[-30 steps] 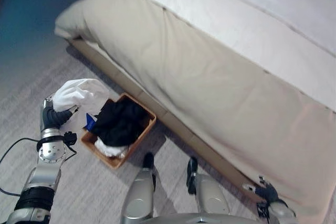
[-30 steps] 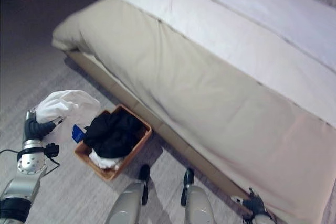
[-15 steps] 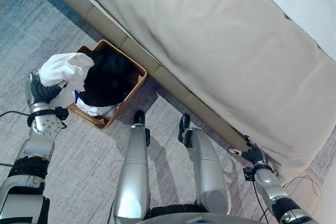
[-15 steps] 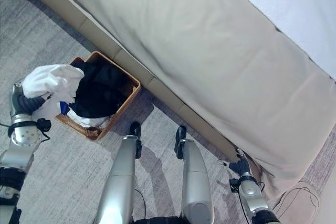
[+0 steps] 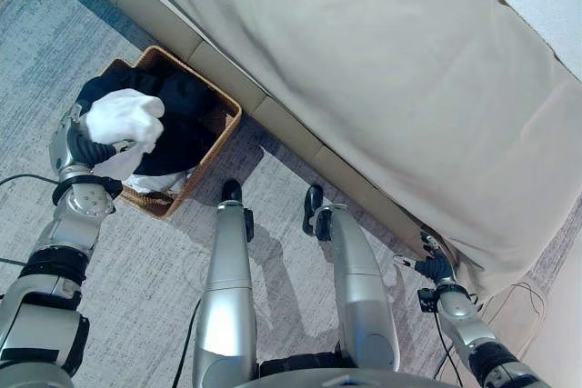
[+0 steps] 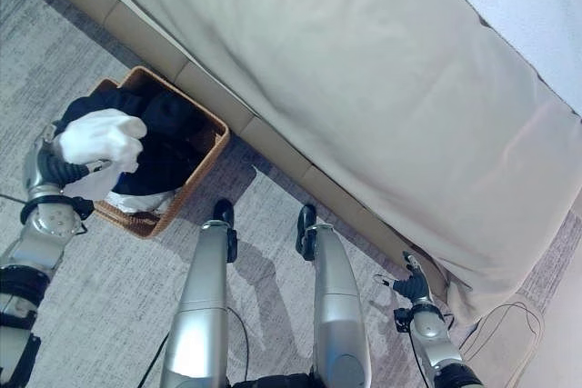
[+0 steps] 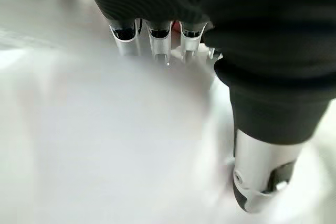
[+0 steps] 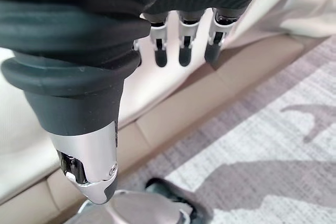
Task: Pick up clothes into the bucket
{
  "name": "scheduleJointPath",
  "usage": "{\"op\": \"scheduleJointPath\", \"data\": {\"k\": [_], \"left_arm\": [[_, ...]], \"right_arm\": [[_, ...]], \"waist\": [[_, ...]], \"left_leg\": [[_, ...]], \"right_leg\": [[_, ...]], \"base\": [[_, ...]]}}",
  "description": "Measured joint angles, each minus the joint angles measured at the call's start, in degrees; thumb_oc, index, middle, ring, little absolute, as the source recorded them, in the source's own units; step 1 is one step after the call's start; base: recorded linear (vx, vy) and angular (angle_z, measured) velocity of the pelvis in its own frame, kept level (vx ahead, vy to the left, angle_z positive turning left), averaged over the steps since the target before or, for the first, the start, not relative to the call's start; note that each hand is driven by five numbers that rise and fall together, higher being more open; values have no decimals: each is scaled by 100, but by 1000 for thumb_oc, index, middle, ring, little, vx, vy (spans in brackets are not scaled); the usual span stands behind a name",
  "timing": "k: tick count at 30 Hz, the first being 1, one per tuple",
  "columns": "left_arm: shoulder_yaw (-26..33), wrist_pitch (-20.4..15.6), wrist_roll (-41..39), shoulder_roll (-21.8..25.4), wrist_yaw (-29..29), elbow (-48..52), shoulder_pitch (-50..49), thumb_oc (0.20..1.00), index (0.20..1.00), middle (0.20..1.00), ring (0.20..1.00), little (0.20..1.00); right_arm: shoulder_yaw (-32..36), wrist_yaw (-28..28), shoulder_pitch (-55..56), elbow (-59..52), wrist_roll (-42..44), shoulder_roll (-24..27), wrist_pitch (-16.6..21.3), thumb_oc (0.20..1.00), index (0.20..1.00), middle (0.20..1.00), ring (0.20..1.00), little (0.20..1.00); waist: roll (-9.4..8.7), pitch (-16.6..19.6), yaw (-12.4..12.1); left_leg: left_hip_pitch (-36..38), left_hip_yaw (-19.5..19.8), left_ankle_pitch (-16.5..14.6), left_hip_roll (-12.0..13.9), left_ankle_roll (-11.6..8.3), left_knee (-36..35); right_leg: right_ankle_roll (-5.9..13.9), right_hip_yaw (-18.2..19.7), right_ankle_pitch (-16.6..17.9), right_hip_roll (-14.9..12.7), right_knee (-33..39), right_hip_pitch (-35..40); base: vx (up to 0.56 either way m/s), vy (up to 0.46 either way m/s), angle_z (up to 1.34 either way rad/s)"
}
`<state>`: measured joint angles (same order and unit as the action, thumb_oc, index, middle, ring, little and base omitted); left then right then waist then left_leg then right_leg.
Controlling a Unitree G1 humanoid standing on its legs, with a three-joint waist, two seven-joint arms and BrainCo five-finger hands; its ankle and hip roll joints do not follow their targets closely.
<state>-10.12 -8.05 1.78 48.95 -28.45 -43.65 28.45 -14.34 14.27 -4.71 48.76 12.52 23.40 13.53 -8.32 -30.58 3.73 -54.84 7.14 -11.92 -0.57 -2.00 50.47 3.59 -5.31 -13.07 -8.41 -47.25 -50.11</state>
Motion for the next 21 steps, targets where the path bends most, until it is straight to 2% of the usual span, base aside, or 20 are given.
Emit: {"op": "scheduleJointPath", "data": {"k": [3, 7, 10, 12, 15, 17, 19, 21], "left_arm": [[95, -2, 16, 2, 13, 233, -122, 1000, 1000, 1000, 1000, 1000], [138, 30, 136, 1, 91, -7, -233, 1000, 1000, 1000, 1000, 1000], [323, 46, 119, -71, 167, 27, -513, 1000, 1000, 1000, 1000, 1000], [392, -2, 78, -232, 238, -445, -410, 1000, 1000, 1000, 1000, 1000], [586, 3, -342, -399, 376, -599, -670, 1000, 1000, 1000, 1000, 1000], [897, -32, -862, -797, 451, -533, -1058, 1000, 1000, 1000, 1000, 1000], [1024, -224, -1331, -1164, 609, -460, -1374, 1000, 1000, 1000, 1000, 1000], [1187, -460, -2205, -1692, 1007, -394, -1663, 1000, 1000, 1000, 1000, 1000]], "right_arm": [[6, -13, 9, -25, 9, 2, 0, 1000, 1000, 1000, 1000, 1000], [5, -76, 3, -23, 15, -4, 0, 1000, 1000, 1000, 1000, 1000], [17, -78, -4, 3, 20, -39, -3, 1000, 1000, 1000, 1000, 1000], [10, -80, -67, 93, 25, -100, -21, 1000, 1000, 1000, 1000, 1000], [48, -66, -90, 24, 68, -118, -25, 1000, 1000, 1000, 1000, 1000], [116, -62, -216, 203, 83, -291, -46, 1000, 1000, 1000, 1000, 1000], [151, -74, -180, 170, 126, -316, -46, 1000, 1000, 1000, 1000, 1000], [333, -111, -60, 184, 202, -308, -53, 1000, 1000, 1000, 1000, 1000]], "waist": [[0, 0, 1], [0, 0, -8], [3, -1, -33], [2, 0, -23], [10, -5, -40], [14, -7, -67], [103, 7, -49], [273, 130, -15]], "left_leg": [[51, -16, 17, -1, 23, -96], [311, -36, 46, 9, 62, -296], [739, -71, 147, 2, 65, -718], [1053, -103, 239, 2, 24, -972], [1711, -229, 353, 22, 5, -1466], [2460, -339, 410, 42, 2, -1841], [3073, -396, 381, 69, -33, -2210], [3656, -441, 473, 84, -49, -2672]], "right_leg": [[-3, 3, -3, -4, 41, 17], [-12, 3, -4, -5, 162, 233], [-33, 2, 22, -26, 434, 586], [-48, 8, 72, -22, 626, 846], [-18, 75, 126, -27, 934, 1355], [-3, 165, 149, -2, 1209, 1985], [-4, 178, 116, 6, 1470, 2534], [21, 172, 168, 27, 1805, 3034]], "base": [[0, 0, 0], [0, -8, 0], [-1, -27, 5], [-22, 0, 0], [28, -31, -10], [141, -60, -22], [195, -70, -13], [197, -79, -6]]}}
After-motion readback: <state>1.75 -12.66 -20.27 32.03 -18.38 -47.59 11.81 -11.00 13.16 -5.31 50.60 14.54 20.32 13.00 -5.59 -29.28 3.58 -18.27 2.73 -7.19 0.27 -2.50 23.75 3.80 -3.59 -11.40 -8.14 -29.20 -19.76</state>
